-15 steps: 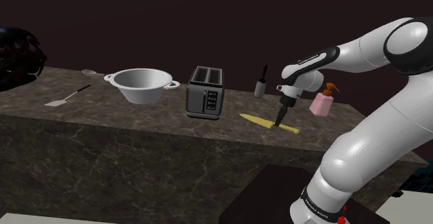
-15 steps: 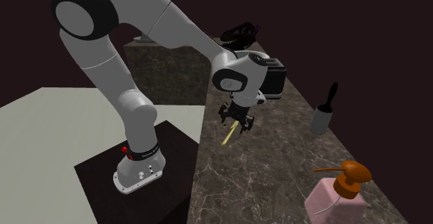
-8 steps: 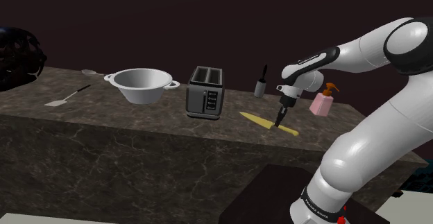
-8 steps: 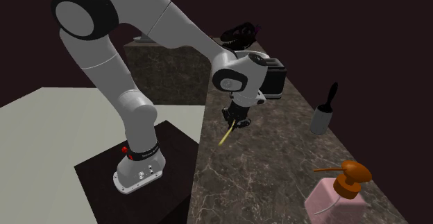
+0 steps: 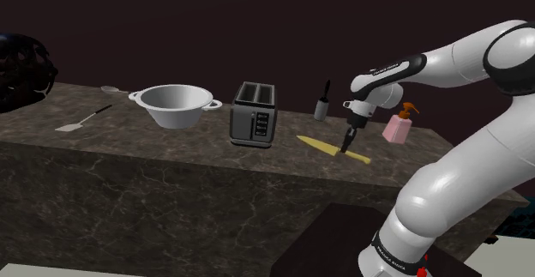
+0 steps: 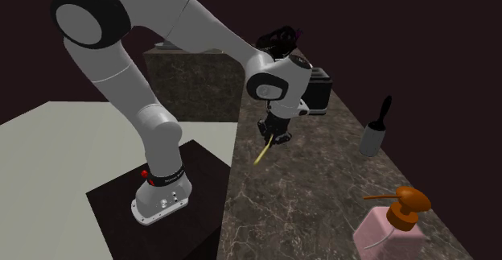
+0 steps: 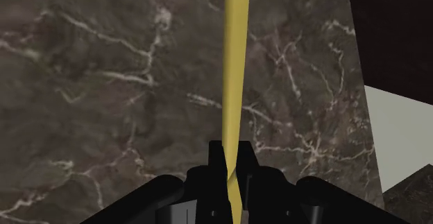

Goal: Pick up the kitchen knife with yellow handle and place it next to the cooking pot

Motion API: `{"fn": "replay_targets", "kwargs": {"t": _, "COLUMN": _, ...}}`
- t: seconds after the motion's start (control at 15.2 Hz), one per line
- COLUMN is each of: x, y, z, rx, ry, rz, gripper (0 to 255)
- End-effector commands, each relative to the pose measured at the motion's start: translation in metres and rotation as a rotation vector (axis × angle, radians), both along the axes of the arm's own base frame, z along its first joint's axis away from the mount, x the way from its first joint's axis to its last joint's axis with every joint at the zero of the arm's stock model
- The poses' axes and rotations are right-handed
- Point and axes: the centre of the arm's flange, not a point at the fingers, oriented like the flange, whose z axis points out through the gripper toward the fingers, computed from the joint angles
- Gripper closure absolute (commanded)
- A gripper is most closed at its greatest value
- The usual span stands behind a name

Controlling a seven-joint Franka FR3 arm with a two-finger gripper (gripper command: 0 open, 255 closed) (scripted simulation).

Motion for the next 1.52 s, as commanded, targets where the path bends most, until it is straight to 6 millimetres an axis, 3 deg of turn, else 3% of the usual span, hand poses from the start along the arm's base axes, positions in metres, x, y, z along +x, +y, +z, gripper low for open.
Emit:
{"fn": "replay_targets", "kwargs": {"t": 0.0, "x": 0.000, "y": 0.000, "z": 0.011, "rx": 0.000, "ry": 0.001, "rz": 0.000, "gripper": 255}}
{"fn": "replay_targets", "kwargs": {"t": 1.45, "x": 0.000, "y": 0.000, "z": 0.127, "rx": 0.000, "ry": 0.001, "rz": 0.000, "gripper": 255}}
